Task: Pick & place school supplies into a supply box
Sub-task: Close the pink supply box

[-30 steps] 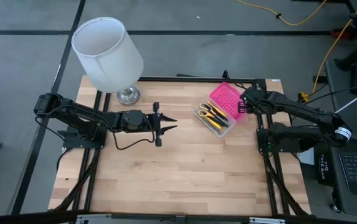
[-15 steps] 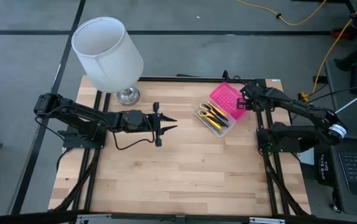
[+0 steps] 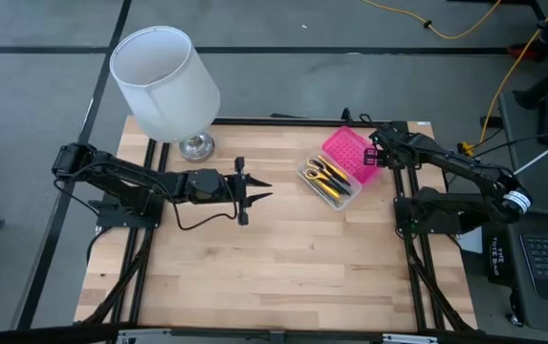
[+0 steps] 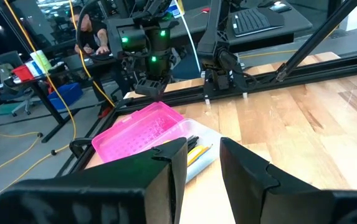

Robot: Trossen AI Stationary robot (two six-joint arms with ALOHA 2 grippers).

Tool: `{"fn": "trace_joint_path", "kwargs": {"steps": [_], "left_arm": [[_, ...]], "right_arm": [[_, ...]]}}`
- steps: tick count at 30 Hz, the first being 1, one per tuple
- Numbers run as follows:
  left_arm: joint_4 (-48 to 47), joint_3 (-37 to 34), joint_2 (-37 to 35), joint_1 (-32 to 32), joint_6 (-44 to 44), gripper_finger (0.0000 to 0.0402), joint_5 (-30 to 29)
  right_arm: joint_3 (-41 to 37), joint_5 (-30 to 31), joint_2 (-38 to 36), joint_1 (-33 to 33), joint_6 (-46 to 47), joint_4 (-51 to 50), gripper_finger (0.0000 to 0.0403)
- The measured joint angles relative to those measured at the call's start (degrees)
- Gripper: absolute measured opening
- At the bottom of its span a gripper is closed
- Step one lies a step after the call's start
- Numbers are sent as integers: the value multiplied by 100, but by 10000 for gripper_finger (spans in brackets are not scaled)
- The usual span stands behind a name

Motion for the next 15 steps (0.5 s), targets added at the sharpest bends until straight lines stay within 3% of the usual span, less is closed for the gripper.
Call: {"fn": "trace_joint_path", "kwargs": {"steps": [15], "left_arm": [[0, 2, 0, 0, 0, 88, 0]], "right_arm": [[0, 42, 393, 0, -110, 109, 117]]}}
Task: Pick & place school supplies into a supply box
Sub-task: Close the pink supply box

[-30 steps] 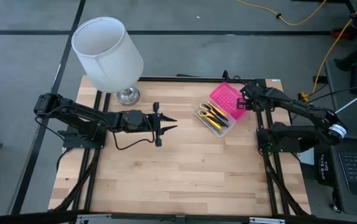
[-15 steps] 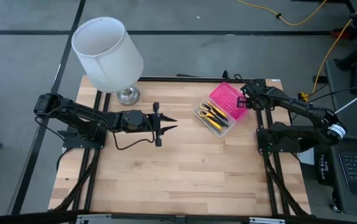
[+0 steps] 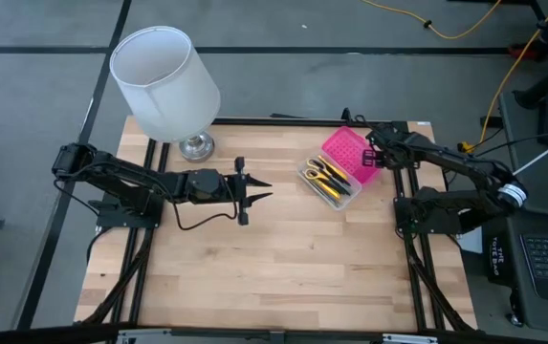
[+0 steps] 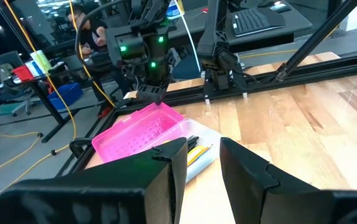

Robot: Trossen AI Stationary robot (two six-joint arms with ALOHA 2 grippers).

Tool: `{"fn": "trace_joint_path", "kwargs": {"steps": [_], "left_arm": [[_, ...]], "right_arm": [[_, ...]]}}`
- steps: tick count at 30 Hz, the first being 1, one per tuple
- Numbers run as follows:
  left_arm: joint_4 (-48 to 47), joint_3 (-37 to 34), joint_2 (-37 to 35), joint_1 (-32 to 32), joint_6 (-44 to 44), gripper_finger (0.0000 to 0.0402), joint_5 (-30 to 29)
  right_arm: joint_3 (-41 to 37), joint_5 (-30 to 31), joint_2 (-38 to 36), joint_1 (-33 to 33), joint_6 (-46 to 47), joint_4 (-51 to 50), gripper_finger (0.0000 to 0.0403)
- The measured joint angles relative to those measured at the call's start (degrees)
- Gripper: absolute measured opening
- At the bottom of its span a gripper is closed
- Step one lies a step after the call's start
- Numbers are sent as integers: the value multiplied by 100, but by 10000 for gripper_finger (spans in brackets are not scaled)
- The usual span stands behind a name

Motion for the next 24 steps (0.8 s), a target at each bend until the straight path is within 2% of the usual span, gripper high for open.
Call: {"fn": "trace_joint_path", "kwargs": {"steps": [24], "left_arm": [[-2, -2, 0, 2, 0, 88, 2]], "right_arm": [[-26, 142, 92, -125, -168, 63, 117]]}}
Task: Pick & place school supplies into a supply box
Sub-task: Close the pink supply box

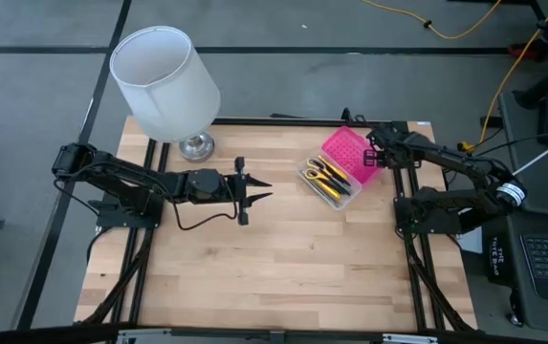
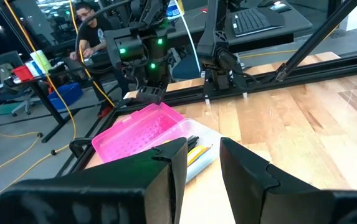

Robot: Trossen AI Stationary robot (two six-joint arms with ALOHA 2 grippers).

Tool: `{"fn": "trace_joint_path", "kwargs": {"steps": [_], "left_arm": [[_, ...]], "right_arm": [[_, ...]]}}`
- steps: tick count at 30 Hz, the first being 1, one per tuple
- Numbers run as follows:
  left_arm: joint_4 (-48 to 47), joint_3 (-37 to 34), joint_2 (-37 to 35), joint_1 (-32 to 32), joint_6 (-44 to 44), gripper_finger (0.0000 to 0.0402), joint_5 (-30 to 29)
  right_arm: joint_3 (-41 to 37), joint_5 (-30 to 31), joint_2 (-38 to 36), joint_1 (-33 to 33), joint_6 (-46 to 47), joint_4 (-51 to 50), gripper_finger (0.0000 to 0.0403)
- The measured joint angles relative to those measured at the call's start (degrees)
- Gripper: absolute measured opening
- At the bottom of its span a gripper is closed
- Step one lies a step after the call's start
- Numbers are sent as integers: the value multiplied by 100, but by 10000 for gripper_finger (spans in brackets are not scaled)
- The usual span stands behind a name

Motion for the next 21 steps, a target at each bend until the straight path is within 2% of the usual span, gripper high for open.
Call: {"fn": "trace_joint_path", "kwargs": {"steps": [10, 18, 21], "left_arm": [[2, 0, 0, -2, 0, 88, 0], [0, 0, 2, -2, 0, 88, 0], [0, 0, 2, 0, 0, 88, 0]], "right_arm": [[-511, -22, 0, 0, -172, 467, 117], [-533, -27, -7, 0, -334, 720, 116], [-533, -31, -7, 0, -431, 718, 102]]}}
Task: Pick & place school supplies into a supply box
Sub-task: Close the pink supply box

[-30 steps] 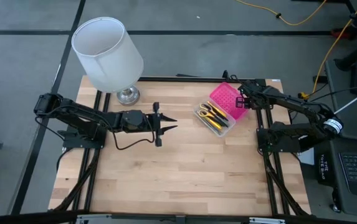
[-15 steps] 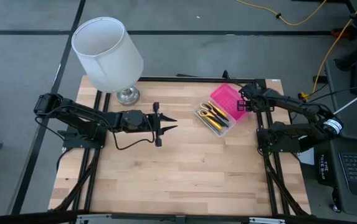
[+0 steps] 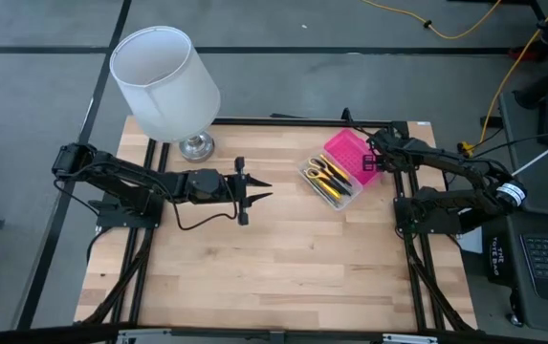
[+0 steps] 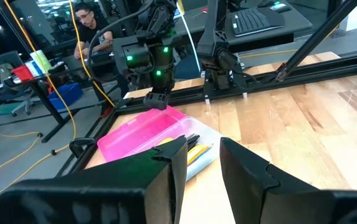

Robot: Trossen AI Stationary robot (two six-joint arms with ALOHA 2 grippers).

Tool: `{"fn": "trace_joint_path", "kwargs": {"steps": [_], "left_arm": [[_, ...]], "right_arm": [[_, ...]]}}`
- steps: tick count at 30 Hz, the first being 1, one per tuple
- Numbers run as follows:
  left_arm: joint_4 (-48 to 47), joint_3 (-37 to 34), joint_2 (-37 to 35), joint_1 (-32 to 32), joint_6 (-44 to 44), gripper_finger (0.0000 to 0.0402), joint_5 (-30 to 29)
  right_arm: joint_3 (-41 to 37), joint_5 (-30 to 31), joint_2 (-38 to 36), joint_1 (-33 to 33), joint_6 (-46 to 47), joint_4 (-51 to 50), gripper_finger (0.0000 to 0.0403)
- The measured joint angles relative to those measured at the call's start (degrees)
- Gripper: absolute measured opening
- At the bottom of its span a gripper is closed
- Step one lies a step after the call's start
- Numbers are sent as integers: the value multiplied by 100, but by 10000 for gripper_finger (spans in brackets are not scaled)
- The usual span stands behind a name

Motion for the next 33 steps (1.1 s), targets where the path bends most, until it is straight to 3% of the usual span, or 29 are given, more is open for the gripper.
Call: {"fn": "trace_joint_path", "kwargs": {"steps": [8, 27, 33], "left_arm": [[-1, 0, 1, -1, -1, 88, 0], [1, 0, 1, -1, 0, 88, -2], [0, 0, 1, 0, 0, 88, -2]], "right_arm": [[3, -2, -4, 2, -38, 8, 12], [9, 105, -560, 573, -1659, 812, 3], [9, 788, -933, 1070, -2251, 991, 2]]}}
